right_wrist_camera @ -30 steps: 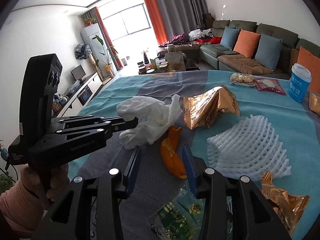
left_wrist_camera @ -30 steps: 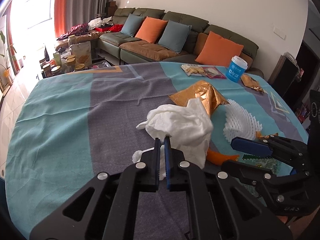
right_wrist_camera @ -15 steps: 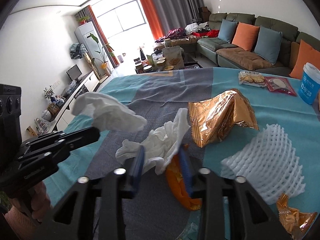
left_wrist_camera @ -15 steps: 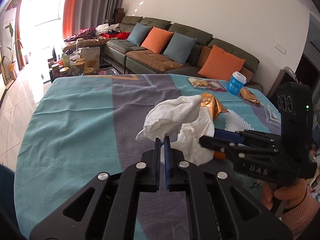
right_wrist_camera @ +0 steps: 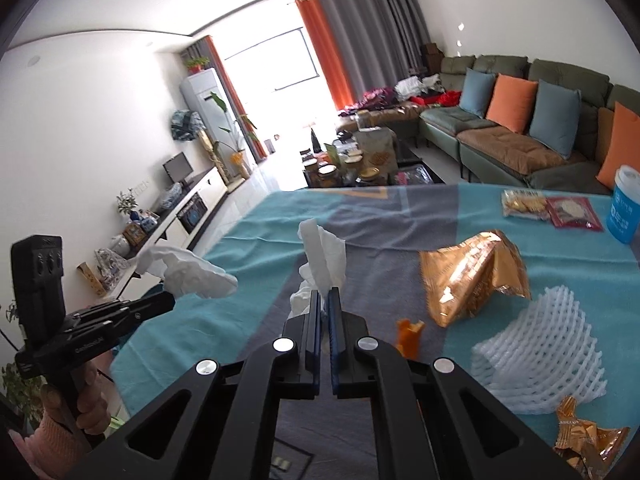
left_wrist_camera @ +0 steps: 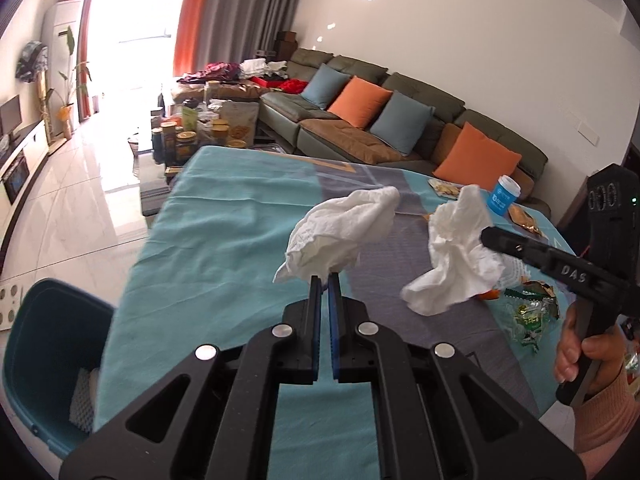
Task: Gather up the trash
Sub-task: 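Carry tissues to the teal bin and open both grippers to drop them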
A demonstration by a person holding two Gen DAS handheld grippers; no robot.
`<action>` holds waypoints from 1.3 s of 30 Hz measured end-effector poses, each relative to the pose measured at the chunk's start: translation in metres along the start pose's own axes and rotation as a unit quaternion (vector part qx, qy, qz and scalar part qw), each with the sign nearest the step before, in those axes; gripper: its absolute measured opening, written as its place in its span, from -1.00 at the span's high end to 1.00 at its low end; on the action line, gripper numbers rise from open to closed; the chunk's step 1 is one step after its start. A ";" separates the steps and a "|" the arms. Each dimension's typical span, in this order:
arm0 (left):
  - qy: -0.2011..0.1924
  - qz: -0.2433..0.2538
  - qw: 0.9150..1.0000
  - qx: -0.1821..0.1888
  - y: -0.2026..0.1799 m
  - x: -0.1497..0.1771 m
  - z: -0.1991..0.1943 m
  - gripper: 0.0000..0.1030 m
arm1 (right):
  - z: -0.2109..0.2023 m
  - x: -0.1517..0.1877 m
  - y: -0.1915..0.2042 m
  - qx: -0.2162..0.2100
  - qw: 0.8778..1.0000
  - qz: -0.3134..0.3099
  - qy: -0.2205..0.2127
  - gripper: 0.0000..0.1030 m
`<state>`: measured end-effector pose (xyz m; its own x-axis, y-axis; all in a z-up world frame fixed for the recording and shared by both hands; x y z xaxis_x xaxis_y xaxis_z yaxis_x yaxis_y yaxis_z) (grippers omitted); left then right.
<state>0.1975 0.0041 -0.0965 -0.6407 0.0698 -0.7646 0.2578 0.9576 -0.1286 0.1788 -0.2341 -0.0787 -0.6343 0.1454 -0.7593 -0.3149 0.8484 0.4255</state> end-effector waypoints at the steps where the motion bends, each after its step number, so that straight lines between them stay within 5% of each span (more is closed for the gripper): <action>1: -0.003 -0.003 1.000 -0.005 0.007 0.002 -0.006 0.92 | -0.001 -0.003 0.007 -0.005 1.000 -0.005 -0.003 0.95; 11: -0.035 -0.041 0.996 -0.073 0.090 0.020 -0.074 0.92 | 0.005 -0.020 0.090 -0.093 0.994 -0.048 -0.014 0.95; 26: -0.032 -0.108 0.978 -0.176 0.221 0.058 -0.132 0.92 | 0.087 -0.022 0.218 -0.226 0.970 -0.085 0.028 0.95; 39: 0.010 -0.156 0.965 -0.212 0.291 0.105 -0.131 0.92 | 0.165 -0.001 0.263 -0.258 0.958 -0.077 0.095 0.95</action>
<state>0.1104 0.3265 -0.1320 -0.6544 -0.2387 -0.7175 -0.2658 0.9609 -0.0772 0.2134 0.0726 -0.0475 -0.6533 -0.0981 -0.7507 -0.6917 0.4804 0.5392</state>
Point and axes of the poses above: each gripper's, at about its wrist camera, not at the fingertips, and z roughly the way its jaws point, y to its left, x to its underside, the point moved 7 cm from there along z, roughly the way its jaws point, and after that the axes turned 8 degrees about -x, right-handed, at the moved point
